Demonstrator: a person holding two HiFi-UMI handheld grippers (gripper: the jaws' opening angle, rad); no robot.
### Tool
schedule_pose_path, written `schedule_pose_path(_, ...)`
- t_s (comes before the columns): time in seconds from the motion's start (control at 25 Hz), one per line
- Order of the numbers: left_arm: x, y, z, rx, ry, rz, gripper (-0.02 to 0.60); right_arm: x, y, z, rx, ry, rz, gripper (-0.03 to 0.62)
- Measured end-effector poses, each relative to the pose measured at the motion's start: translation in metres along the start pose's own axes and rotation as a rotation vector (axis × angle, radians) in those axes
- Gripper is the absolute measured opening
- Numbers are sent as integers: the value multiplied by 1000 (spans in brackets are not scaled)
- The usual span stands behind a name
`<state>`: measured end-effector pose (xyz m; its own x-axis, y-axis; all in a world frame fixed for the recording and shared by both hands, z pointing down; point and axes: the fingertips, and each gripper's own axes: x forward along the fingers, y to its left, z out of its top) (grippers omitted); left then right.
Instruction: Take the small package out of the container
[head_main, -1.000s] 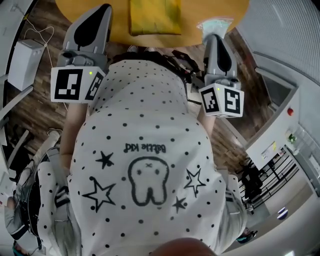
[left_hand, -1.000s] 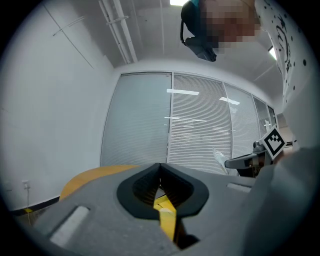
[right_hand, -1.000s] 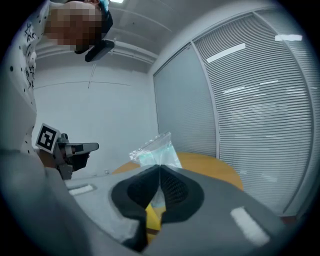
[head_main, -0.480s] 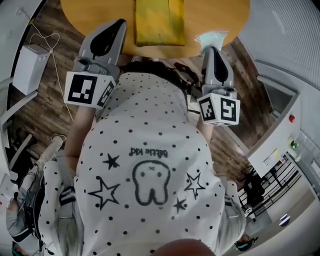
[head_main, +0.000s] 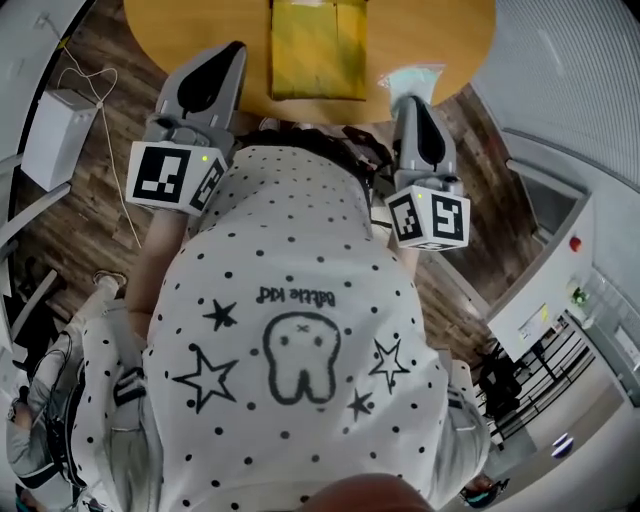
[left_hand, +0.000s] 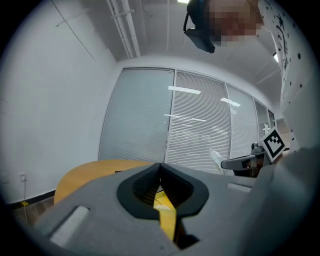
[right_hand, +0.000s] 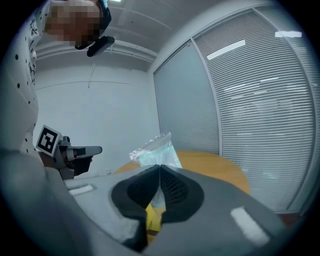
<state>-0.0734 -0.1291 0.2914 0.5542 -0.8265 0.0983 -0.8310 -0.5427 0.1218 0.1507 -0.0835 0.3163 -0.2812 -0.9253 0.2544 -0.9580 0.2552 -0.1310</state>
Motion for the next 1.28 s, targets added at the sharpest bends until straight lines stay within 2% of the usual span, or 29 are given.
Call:
schedule_pose_path(0.16, 5, -1, 7, 25, -22, -16, 11, 4, -5, 6, -2, -22, -13, 5)
schedule_pose_path(0.4, 0, -2, -6, -4, 5, -6, 11, -4, -8, 2, 15, -10, -26, 5)
schedule_pose_path(0.68, 6, 0, 4, 17, -32, -17, 11, -8, -4, 7, -12, -32, -18, 5)
schedule_pose_path(1.28, 12, -11, 6, 16, -36, -60, 11, -12, -5, 2, 25, -39, -39, 5)
